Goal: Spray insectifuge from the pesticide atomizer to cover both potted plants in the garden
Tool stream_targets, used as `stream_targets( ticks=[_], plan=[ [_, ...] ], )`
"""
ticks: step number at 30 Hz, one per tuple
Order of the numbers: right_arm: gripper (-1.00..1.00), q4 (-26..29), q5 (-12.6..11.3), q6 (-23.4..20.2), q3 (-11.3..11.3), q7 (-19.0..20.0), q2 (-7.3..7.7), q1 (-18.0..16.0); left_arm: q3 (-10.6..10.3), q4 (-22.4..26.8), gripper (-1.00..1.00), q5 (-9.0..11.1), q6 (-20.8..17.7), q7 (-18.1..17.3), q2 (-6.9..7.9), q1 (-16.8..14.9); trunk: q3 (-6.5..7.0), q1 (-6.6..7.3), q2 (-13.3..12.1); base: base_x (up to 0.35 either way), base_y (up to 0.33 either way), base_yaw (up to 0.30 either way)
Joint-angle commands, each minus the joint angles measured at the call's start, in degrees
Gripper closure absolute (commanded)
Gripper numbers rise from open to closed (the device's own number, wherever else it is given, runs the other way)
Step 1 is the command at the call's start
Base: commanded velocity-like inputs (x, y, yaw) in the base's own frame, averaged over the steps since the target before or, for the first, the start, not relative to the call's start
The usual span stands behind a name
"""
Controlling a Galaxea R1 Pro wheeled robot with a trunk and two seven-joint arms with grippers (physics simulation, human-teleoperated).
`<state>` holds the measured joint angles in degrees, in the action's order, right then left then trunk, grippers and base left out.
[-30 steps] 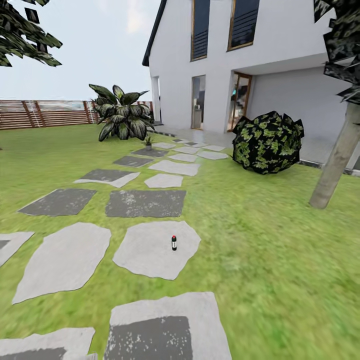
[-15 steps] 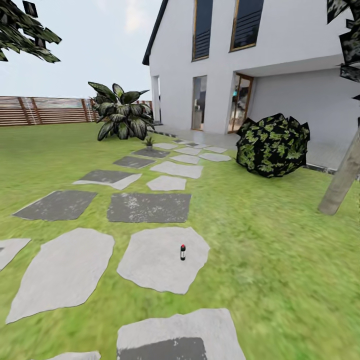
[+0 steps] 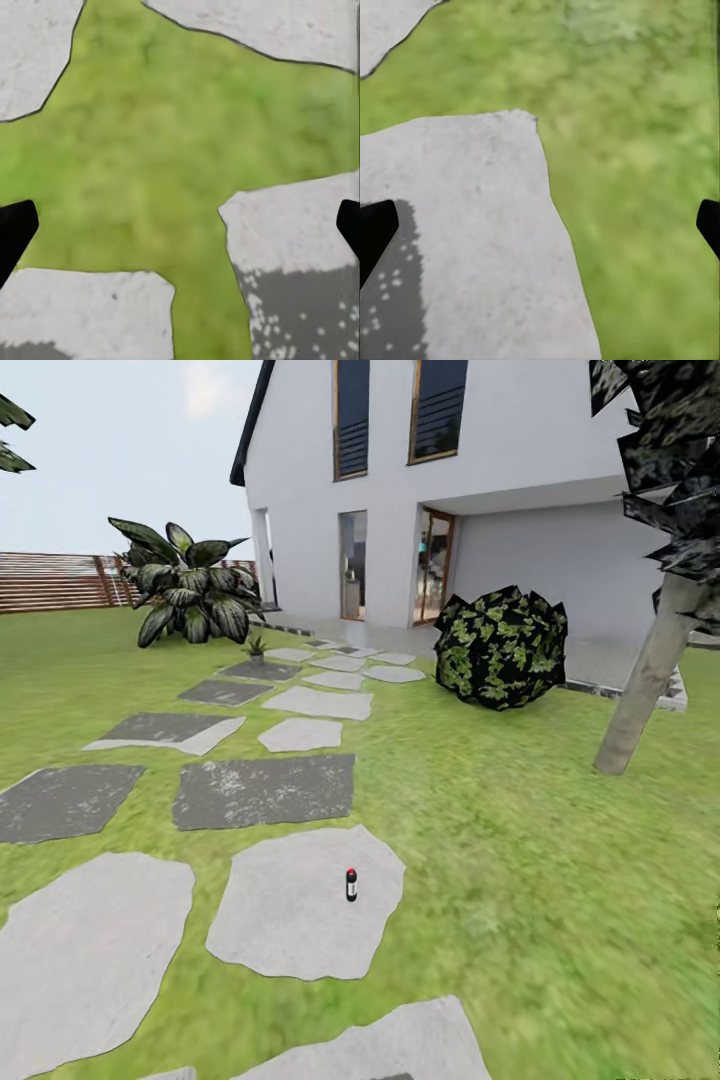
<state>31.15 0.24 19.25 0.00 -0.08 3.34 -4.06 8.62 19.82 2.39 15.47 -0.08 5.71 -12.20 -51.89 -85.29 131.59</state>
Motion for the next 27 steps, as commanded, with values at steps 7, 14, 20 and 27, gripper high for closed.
stream_targets(
  ticks=[7, 14, 20, 27],
  plan=[
    [-1.0, -0.04, 0.03, 0.17, 0.0, -0.01, 0.0, -0.01, -0.08, -0.04, -1.0, 0.25, 0.18, -0.01, 0.0, -0.02, -0.05, -0.01, 0.02, 0.185, 0.267, -0.155],
    [-1.0, -0.04, 0.03, 0.17, 0.0, -0.01, 0.0, -0.02, -0.07, -0.04, -1.0, 0.24, 0.18, -0.01, -0.03, -0.02, -0.05, -0.01, 0.02, 0.151, 0.285, -0.007],
    [-1.0, -0.04, 0.04, 0.17, 0.0, -0.01, 0.0, -0.04, -0.09, -0.04, -1.0, 0.25, 0.18, -0.01, -0.02, -0.02, -0.05, -0.01, 0.02, 0.144, 0.288, -0.032],
    [-1.0, -0.04, 0.07, 0.17, 0.0, -0.01, 0.0, -0.05, -0.08, -0.04, -1.0, 0.25, 0.18, -0.01, -0.06, -0.02, -0.05, -0.01, 0.02, 0.143, 0.288, -0.228]
  ],
)
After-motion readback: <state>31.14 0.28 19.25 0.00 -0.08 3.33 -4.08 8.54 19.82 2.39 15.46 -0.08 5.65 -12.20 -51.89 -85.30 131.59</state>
